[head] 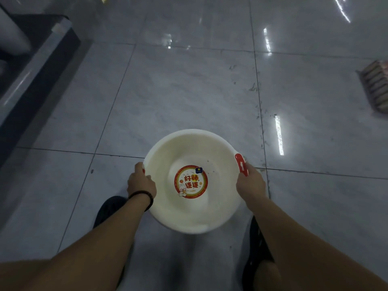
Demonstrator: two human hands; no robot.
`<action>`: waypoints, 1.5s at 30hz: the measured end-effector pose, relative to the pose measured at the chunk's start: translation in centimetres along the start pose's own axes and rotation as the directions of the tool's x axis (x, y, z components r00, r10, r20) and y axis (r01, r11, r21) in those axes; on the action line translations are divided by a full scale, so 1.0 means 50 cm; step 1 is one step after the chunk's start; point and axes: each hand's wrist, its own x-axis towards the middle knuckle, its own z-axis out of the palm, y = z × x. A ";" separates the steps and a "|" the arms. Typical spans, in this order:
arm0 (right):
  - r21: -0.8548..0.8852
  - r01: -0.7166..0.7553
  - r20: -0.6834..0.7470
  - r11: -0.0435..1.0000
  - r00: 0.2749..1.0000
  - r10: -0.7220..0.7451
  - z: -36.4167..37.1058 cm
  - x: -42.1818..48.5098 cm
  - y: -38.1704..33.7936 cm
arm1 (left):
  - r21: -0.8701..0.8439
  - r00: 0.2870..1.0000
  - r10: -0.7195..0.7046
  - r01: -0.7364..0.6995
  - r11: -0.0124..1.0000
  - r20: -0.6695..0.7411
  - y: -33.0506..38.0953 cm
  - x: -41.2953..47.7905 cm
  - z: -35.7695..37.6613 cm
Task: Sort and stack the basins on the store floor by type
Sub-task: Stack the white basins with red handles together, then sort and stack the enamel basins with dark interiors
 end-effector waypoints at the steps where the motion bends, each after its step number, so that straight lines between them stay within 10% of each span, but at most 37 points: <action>1: 0.005 -0.001 -0.003 1.000 1.000 0.001 -0.002 -0.003 -0.001 | 0.004 1.000 -0.010 0.010 1.000 0.007 0.002 0.002 0.000; 13: -0.097 -0.096 0.062 0.991 0.993 0.103 -0.006 0.001 -0.033 | -0.015 0.980 -0.085 0.089 0.996 0.181 0.021 -0.001 -0.031; 22: -0.214 0.376 0.284 0.902 0.907 -0.311 0.031 -0.184 -0.248 | 0.331 0.908 0.034 -0.187 0.925 0.418 0.109 -0.133 -0.353; 26: -0.073 0.605 0.451 0.793 0.729 -0.515 0.077 -0.365 -0.417 | 0.255 0.927 0.021 -0.125 0.959 0.373 0.081 -0.238 -0.620; 32: 0.144 0.824 0.647 0.549 0.341 -0.682 0.140 -0.762 -0.520 | 0.295 0.992 0.086 -0.055 0.954 -0.094 -0.162 -0.477 -0.940; 38: 0.228 0.956 0.796 0.186 -0.073 -0.601 0.208 -1.096 -0.487 | 0.206 0.937 -0.178 0.246 0.947 -0.302 -0.431 -0.706 -1.046; 45: 0.363 0.930 0.855 -0.068 -0.360 -0.374 0.238 -1.337 -0.395 | 0.073 0.823 -0.458 0.508 0.858 -0.336 -0.618 -0.944 -1.032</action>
